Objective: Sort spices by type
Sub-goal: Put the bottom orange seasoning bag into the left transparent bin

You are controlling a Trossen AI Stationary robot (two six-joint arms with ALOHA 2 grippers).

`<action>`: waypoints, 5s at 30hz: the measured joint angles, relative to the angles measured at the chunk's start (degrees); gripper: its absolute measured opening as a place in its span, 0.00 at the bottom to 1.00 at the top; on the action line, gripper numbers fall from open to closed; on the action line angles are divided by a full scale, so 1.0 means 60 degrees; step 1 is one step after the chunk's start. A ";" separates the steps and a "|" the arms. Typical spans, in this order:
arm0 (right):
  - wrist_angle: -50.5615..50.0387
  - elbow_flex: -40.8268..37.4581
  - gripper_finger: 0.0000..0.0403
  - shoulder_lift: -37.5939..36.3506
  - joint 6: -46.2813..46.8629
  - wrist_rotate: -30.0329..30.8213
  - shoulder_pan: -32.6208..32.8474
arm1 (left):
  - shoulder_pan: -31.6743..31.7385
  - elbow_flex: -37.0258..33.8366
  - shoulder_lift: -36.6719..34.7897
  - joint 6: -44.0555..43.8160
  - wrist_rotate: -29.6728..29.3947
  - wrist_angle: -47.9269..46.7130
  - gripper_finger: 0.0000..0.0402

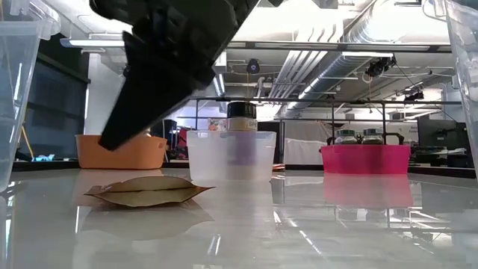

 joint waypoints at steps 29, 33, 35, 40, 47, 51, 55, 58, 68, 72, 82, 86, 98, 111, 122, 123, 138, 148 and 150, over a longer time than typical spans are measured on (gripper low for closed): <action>-0.6140 0.0367 0.00 -0.0238 -0.5495 -0.0662 0.0549 | 0.0000 0.0000 0.0645 0.0269 0.0153 -0.0003 0.80; -0.6430 0.1490 0.00 -0.0291 -0.4895 -0.1112 0.0455 | 0.0000 0.0000 0.0657 0.0422 0.0425 0.0062 0.80; -0.6459 0.2038 0.00 -0.0294 -0.4036 -0.1079 0.0384 | -0.0004 0.0000 0.0604 0.0431 0.0423 0.0055 0.80; -0.5960 0.2563 0.00 -0.0312 0.0067 -0.0914 0.0071 | 0.0004 0.0000 0.0446 0.0431 0.0375 0.0046 0.80; -0.6991 0.1988 0.23 -0.0312 0.2401 -0.0752 -0.0055 | 0.0000 0.0000 0.0294 0.0939 0.0725 0.0016 0.80; -0.7140 0.1600 0.45 -0.0312 0.2801 -0.0858 0.0085 | 0.0000 0.0000 0.0261 0.1087 0.0828 -0.0408 0.80; -0.7103 0.1530 0.63 -0.0312 0.3287 -0.0718 0.0194 | -0.0017 0.0000 0.0208 0.1074 0.0936 -0.1110 0.80; -0.7026 0.1453 0.71 -0.0312 0.3358 -0.0335 0.0251 | -0.0136 -0.0003 0.0122 0.1007 0.0957 -0.1489 0.80; -0.5441 -0.1961 0.73 -0.2366 0.4707 0.0126 0.0082 | -0.1809 -0.0198 -0.0326 0.0536 0.0548 -0.1450 0.80; -0.3500 -0.4224 0.73 -0.4149 0.5738 -0.0487 0.0001 | -0.2458 -0.0478 -0.0430 -0.0055 -0.0577 -0.1407 0.80; -0.0679 -0.5140 0.73 -0.4058 0.6470 -0.0507 -0.0719 | -0.2710 -0.1439 -0.0378 -0.0829 -0.1626 0.0009 0.80; -0.0894 -0.4748 0.73 -0.3512 0.6212 -0.0081 -0.0693 | -0.2710 -0.1724 -0.0355 -0.0940 -0.1568 0.0350 0.80; -0.0637 -0.4558 0.73 -0.2488 0.5721 0.0366 -0.0265 | -0.2688 -0.1756 -0.0339 -0.1095 -0.1734 0.0360 0.80; -0.0730 -0.4518 0.11 -0.2013 0.6242 0.1085 0.0392 | -0.2681 -0.1756 -0.0339 -0.0891 -0.1803 0.0321 0.80; 0.0164 -0.4586 0.04 -0.5160 0.5258 0.1398 0.0247 | -0.2681 -0.1756 -0.0350 -0.0334 -0.1820 0.0326 0.80; 0.0829 -0.4587 0.04 -0.5430 0.5023 0.1580 0.0195 | -0.2681 -0.1756 -0.0350 -0.0321 -0.1825 0.0319 0.80; 0.4753 -0.4586 0.03 -0.6432 0.3299 0.3058 -0.0892 | -0.2210 -0.1638 -0.0277 -0.0541 -0.0971 0.3374 0.80; 0.3805 -0.4575 0.03 -0.6066 0.2813 0.3318 -0.0896 | -0.0193 -0.0854 0.0698 -0.3193 0.2507 0.1306 0.80; 0.3539 -0.4579 0.03 -0.5915 0.2888 0.3395 -0.0896 | -0.0015 -0.0715 0.1013 -0.3357 0.2840 0.1250 0.80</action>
